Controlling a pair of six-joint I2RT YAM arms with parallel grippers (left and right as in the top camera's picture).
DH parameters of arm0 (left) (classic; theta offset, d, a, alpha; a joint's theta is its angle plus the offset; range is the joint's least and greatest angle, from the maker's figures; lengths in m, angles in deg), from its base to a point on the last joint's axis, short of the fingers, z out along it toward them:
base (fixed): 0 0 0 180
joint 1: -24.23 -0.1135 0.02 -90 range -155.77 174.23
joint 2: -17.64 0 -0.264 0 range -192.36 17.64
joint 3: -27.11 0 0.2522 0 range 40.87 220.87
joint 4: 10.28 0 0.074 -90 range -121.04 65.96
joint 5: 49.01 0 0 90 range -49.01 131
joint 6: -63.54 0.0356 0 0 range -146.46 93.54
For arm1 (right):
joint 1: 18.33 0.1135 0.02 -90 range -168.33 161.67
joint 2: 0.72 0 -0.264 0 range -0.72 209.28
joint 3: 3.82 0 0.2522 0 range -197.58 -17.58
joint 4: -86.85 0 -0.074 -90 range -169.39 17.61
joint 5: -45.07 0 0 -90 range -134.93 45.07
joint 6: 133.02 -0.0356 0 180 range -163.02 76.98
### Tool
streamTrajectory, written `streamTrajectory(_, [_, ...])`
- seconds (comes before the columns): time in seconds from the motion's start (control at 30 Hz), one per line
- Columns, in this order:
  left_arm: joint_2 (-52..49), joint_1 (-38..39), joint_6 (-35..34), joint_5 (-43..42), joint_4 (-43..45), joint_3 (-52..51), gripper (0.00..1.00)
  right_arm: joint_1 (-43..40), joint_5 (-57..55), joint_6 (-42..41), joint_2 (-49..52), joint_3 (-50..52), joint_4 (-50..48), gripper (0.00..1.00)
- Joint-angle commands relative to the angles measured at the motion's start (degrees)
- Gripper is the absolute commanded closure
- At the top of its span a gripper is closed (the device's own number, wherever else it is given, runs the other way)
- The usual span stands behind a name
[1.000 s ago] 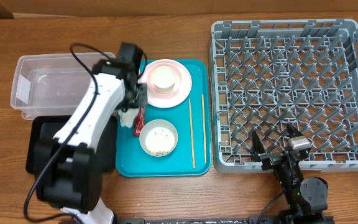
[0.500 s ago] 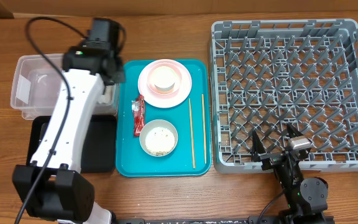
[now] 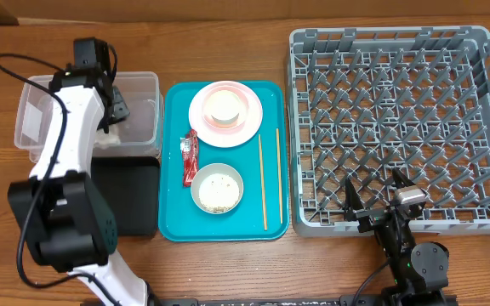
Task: Sort waste into correct bins and load items into the dishwasher
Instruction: 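Carry the tissue with the left gripper into the clear bin and release, then grasp the red snack wrapper on the teal tray with the left gripper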
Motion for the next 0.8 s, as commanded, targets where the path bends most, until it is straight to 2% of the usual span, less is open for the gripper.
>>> streamTrajectory(0.0, [0.07,-0.98,-0.50,-3.78,0.59,0.50,0.40,-0.37,-0.09,0.02,-0.57,0.61,-0.39,0.00])
streamTrajectory(0.2, [4.09,-0.94,0.37,-11.43,-2.60,3.48,0.41,-0.37,-0.09,0.02,-0.57,0.61,-0.39,0.00])
streamTrajectory(0.43, [12.98,0.66,3.15,-29.99,-8.00,3.61,0.45,-0.37,-0.09,0.02,-0.57,0.61,-0.39,0.00])
streamTrajectory(0.63, [14.86,6.73,6.64,-29.11,-13.94,3.50,0.45,-0.37,-0.09,0.02,-0.57,0.61,-0.39,0.00])
streamTrajectory(0.77, [14.40,11.69,6.82,-26.67,-14.34,0.85,0.45,-0.37,-0.09,0.02,-0.57,0.61,-0.39,0.00])
